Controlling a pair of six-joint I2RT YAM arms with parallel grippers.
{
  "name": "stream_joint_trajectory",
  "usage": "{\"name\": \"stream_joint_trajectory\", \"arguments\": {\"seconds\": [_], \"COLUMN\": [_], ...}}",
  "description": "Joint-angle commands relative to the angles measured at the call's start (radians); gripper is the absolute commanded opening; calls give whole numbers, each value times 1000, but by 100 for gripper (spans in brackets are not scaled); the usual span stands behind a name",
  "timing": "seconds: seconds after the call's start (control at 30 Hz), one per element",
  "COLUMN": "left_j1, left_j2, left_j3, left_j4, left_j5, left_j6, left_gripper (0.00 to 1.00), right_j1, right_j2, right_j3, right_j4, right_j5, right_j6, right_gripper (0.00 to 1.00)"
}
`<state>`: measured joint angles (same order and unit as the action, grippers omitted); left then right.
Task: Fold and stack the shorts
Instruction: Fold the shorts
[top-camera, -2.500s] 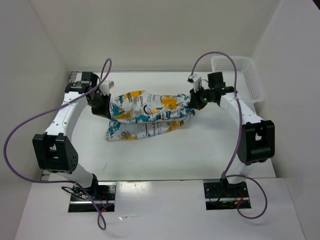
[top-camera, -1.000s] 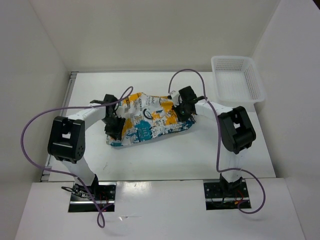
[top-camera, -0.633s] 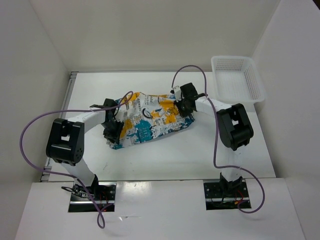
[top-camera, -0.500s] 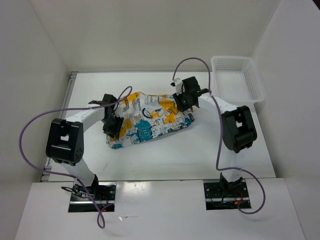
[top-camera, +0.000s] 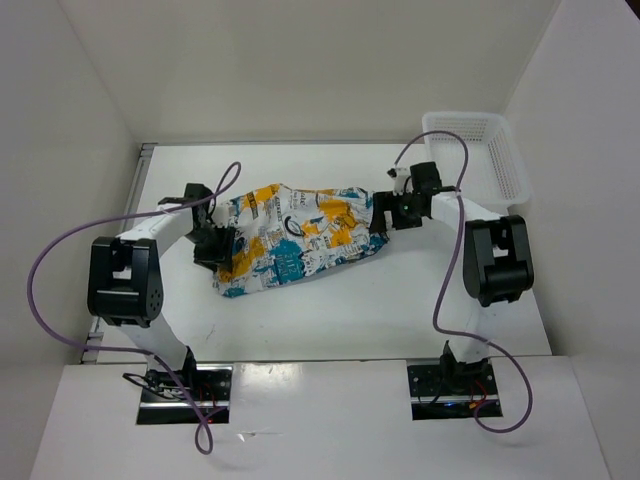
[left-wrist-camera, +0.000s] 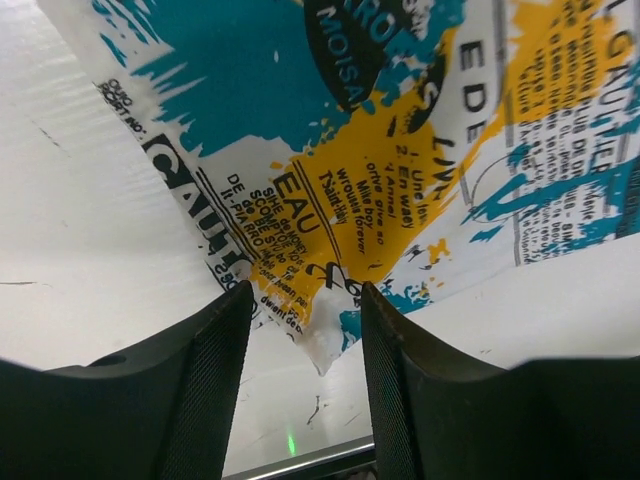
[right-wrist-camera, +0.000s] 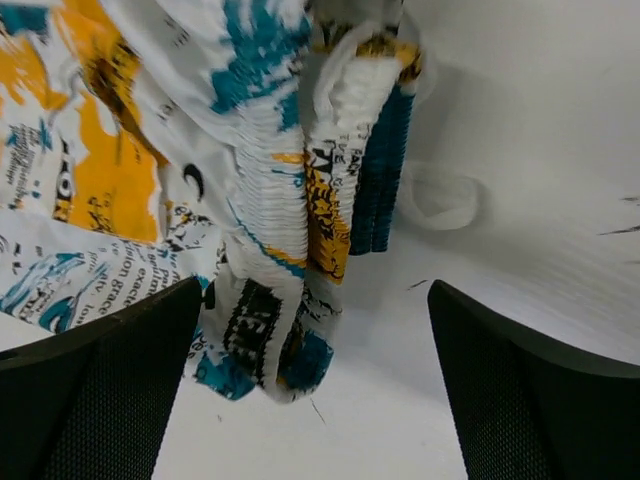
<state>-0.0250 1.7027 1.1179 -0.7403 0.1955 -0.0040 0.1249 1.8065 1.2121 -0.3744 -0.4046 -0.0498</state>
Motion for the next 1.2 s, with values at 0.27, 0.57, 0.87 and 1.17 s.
{"name": "stream_joint_trajectory", "arguments": {"seconds": [0.27, 0.57, 0.87, 1.17], "left_j1": [11, 11, 82, 76], "left_j2": [64, 104, 43, -104], "left_j3": [-44, -69, -41, -79], "left_j4": [68, 104, 81, -2], "left_j5": [-39, -31, -146, -59], "left_j6": [4, 4, 4, 4], "left_gripper": [55, 18, 0, 0], "right_j1": [24, 81, 38, 27], "right_j2": [188, 217, 71, -145], "right_j3": [46, 27, 78, -37], "right_j4": [63, 63, -52, -120], "right_j5": [-86, -73, 6, -28], "right_j6": [63, 119, -25, -90], "right_gripper": [83, 16, 0, 0]}}
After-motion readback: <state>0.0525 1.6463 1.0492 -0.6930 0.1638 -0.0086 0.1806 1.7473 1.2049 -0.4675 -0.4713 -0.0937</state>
